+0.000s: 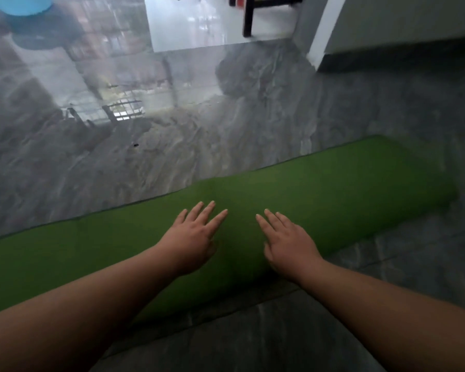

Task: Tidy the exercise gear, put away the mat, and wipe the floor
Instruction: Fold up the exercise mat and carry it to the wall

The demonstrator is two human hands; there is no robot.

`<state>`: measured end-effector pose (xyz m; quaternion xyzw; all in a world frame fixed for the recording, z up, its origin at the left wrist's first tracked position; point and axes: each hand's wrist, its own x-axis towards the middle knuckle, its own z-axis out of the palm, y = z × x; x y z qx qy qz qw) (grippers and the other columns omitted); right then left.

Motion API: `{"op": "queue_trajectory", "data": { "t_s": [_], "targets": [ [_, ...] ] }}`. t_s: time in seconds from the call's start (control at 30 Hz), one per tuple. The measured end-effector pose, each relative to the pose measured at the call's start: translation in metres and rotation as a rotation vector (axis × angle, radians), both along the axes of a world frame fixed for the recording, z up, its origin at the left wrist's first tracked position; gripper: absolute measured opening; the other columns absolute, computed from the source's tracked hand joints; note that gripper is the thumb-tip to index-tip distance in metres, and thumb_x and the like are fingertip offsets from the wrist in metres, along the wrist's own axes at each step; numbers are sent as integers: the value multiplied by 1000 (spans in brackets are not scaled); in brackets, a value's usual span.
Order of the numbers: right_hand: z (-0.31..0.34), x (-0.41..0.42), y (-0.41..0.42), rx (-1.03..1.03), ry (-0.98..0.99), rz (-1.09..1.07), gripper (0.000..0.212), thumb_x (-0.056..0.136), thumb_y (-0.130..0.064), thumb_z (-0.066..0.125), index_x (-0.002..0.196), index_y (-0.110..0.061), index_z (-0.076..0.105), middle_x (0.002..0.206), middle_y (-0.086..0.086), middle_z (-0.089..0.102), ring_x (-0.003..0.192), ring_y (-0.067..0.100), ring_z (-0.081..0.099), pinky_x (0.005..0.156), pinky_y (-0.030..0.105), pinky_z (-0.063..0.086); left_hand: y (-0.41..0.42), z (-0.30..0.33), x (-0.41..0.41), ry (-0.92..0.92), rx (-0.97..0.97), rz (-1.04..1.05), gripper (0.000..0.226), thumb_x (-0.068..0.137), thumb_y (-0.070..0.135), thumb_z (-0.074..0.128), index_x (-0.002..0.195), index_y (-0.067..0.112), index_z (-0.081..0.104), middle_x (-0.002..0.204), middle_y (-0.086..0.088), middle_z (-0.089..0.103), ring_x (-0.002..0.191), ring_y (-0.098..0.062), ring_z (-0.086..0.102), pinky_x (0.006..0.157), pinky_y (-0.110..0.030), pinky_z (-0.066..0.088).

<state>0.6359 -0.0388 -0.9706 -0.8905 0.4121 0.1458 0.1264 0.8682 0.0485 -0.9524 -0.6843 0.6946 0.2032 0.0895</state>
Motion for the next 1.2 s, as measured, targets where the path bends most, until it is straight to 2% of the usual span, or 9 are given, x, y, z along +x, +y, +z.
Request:
{"op": "queue_trajectory", "data": {
  "t_s": [0.23, 0.53, 0.63, 0.73, 0.87, 0.93, 1.0, 1.13, 1.2],
  "targets": [
    [-24, -61, -36, 10, -77, -309, 66, 100, -38, 35, 158, -27, 5, 166, -2, 6, 151, 22, 9, 116, 41, 26, -67, -19, -75, 80, 58, -16, 74, 101, 43, 41, 155, 38, -10, 167, -5, -9, 153, -27, -7, 124, -47, 5],
    [-58, -142, -73, -28, -157, -752, 67, 97, -37, 46, 157, -22, 18, 165, 3, 11, 150, 30, 12, 119, 46, 22, -93, -58, -162, 90, 74, -129, 80, 98, 50, 44, 153, 44, -15, 166, -4, -15, 152, -29, -14, 122, -56, 2],
    [-62, -151, -84, -5, -403, -1029, 61, 96, -24, 55, 151, -14, 32, 163, 9, 18, 149, 29, 19, 120, 40, 23, -96, -66, -173, 86, 80, -142, 77, 99, 49, 43, 152, 48, -14, 166, -1, -14, 152, -30, -12, 121, -59, 2],
    [-69, -154, -100, -20, -641, -1334, 56, 91, -17, 63, 143, -12, 42, 151, 10, 39, 138, 26, 40, 112, 34, 35, -95, -72, -176, 72, 81, -140, 72, 99, 47, 41, 152, 51, -7, 167, -2, -11, 152, -31, -10, 121, -60, 3],
    [-72, -154, -117, -15, -886, -1682, 67, 81, -13, 73, 140, -11, 41, 131, 5, 55, 113, 26, 60, 93, 32, 50, -94, -75, -174, 82, 105, -126, 68, 101, 45, 40, 151, 52, -5, 166, -2, -12, 152, -32, -10, 120, -60, 4],
    [-74, -159, -123, -26, -999, -1799, 74, 76, -10, 77, 141, -9, 40, 128, 7, 57, 110, 26, 61, 93, 35, 51, -94, -77, -173, 101, 109, -108, 67, 101, 44, 39, 151, 53, -5, 166, -2, -12, 152, -32, -9, 120, -61, 5],
    [-78, -163, -125, 8, -1100, -1861, 78, 71, -13, 81, 140, -8, 43, 127, 9, 61, 107, 25, 63, 96, 41, 52, -94, -79, -172, 111, 99, -98, 66, 102, 43, 38, 151, 53, -4, 167, -1, -11, 153, -33, -7, 120, -61, 6],
    [-75, -164, -125, 110, -1317, -1806, 51, 80, 2, 69, 128, -6, 54, 118, 11, 66, 96, 23, 65, 85, 35, 53, -88, -81, -173, 122, 80, -84, 63, 103, 40, 36, 152, 51, -2, 167, -3, -7, 153, -33, -3, 121, -60, 6],
    [-64, -164, -124, 146, -1425, -1737, 48, 80, 9, 64, 125, -4, 55, 116, 13, 67, 93, 23, 65, 82, 36, 55, -85, -78, -173, 132, 77, -80, 64, 104, 37, 37, 153, 50, -2, 167, -4, -6, 153, -33, -3, 121, -58, 6]
  ]
}}
